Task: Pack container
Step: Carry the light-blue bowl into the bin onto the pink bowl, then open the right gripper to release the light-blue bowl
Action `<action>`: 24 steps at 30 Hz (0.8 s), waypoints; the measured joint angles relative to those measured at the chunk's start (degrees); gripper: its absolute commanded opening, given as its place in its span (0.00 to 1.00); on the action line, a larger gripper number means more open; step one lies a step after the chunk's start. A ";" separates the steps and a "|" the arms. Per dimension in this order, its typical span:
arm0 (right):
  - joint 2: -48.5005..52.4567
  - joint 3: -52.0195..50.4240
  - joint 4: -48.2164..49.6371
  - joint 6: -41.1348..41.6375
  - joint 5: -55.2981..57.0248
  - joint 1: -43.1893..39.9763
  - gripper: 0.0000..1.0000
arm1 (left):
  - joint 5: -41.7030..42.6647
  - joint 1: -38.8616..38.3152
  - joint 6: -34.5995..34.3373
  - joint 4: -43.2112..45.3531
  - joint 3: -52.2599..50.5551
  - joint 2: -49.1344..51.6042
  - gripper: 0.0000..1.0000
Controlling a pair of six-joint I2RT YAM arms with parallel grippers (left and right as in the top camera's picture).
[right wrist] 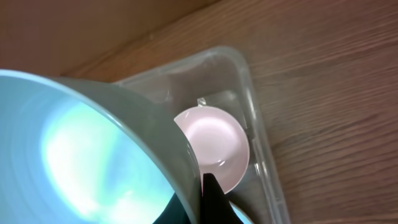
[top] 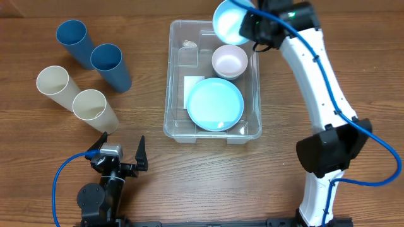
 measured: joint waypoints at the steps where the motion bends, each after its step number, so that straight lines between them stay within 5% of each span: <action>1: 0.11 -0.74 0.52 0.07 0.20 0.35 0.04 | 0.00 0.00 -0.02 0.00 0.00 0.00 1.00; 7: 1.33 -2.78 1.88 1.16 0.68 0.90 0.08 | 0.00 0.00 0.00 -0.02 0.00 0.00 1.00; 11: 2.19 -4.37 3.10 1.77 0.94 0.90 0.63 | 0.00 0.00 0.00 -0.02 0.00 0.00 1.00; 13: 2.34 -4.63 3.37 1.86 1.05 0.90 0.72 | 0.00 0.00 -0.02 0.00 0.00 0.00 1.00; 24: 2.34 -4.66 3.80 1.53 1.64 0.90 0.72 | 0.00 0.00 -0.02 -0.02 0.00 0.00 1.00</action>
